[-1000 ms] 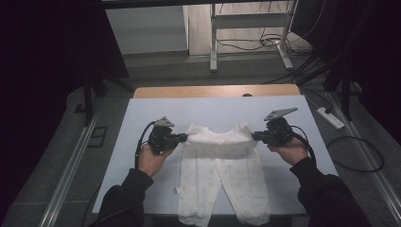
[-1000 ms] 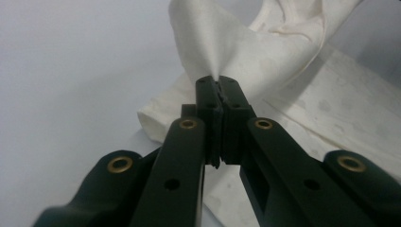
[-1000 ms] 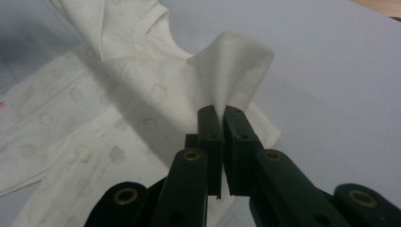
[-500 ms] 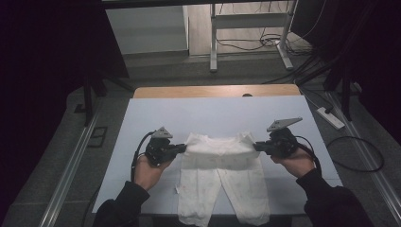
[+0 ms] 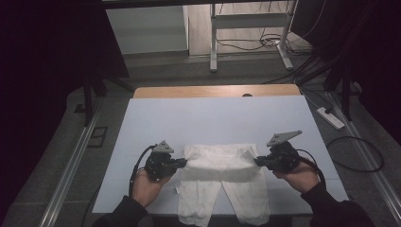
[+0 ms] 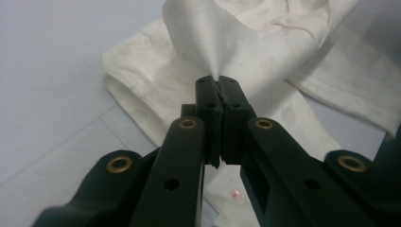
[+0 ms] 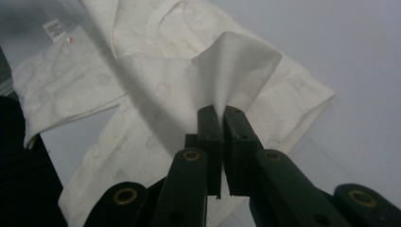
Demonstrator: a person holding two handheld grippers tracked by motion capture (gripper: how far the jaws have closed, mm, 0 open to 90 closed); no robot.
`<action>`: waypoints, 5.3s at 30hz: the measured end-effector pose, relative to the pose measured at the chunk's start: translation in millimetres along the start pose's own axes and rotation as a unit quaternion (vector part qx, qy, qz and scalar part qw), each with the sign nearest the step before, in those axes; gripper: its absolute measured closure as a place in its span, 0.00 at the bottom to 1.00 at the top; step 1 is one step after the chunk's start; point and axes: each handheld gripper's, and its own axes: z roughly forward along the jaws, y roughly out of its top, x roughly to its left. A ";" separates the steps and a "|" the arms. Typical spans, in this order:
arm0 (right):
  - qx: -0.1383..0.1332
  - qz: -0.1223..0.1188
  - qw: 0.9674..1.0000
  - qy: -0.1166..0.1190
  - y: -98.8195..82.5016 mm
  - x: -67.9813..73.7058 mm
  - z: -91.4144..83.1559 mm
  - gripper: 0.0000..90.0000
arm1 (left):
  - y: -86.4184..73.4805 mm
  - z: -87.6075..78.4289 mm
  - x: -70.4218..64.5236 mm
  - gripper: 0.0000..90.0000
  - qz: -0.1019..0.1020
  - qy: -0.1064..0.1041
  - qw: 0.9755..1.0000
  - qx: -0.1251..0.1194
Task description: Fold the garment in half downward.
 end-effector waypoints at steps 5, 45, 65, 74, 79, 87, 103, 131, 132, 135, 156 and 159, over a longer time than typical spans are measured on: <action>0.028 -0.001 1.000 0.001 -10.9 6.3 8.3 0.95 | -8.2 6.6 -10.2 0.98 0.007 0.006 0.999 0.033; 0.053 -0.018 0.997 -0.049 -29.2 13.9 27.3 0.56 | -15.1 22.3 -6.1 0.63 -0.009 -0.009 0.998 0.067; 0.021 -0.011 0.998 -0.050 -17.3 14.3 21.8 0.14 | -1.4 16.8 -1.2 0.11 -0.009 -0.013 1.000 0.011; 0.019 -0.022 0.999 -0.045 -11.3 13.7 27.0 0.00 | 7.5 25.4 3.2 0.00 0.009 -0.004 1.000 0.021; 0.025 -0.026 0.998 -0.043 -7.7 12.7 30.8 0.00 | 11.4 29.3 5.4 0.00 0.023 0.002 0.999 0.024; 0.039 -0.023 0.998 -0.038 2.5 10.7 38.4 0.00 | 19.3 38.5 6.8 0.00 0.034 -0.003 0.999 0.033; 0.069 -0.025 0.996 -0.040 20.6 5.7 61.6 0.00 | 41.6 63.5 3.8 0.00 0.059 -0.012 0.997 0.047; 0.100 -0.065 0.992 -0.049 29.3 2.9 97.1 0.17 | 51.8 97.3 -0.2 0.01 0.085 -0.017 0.993 0.080; 0.102 -0.067 0.991 -0.049 28.0 2.4 98.3 0.20 | 51.1 98.1 -0.2 0.02 0.089 -0.015 0.992 0.084; 0.106 -0.072 0.991 -0.044 26.1 0.8 99.8 0.28 | 48.5 100.0 -0.2 0.12 0.092 -0.008 0.992 0.085; 0.123 -0.091 0.988 0.000 25.8 4.9 95.6 0.94 | 48.3 100.0 -4.4 0.94 0.096 -0.029 0.990 0.101; 0.113 -0.085 0.990 0.005 26.9 4.4 92.2 0.95 | 48.9 97.6 -1.3 0.95 0.086 -0.037 0.991 0.094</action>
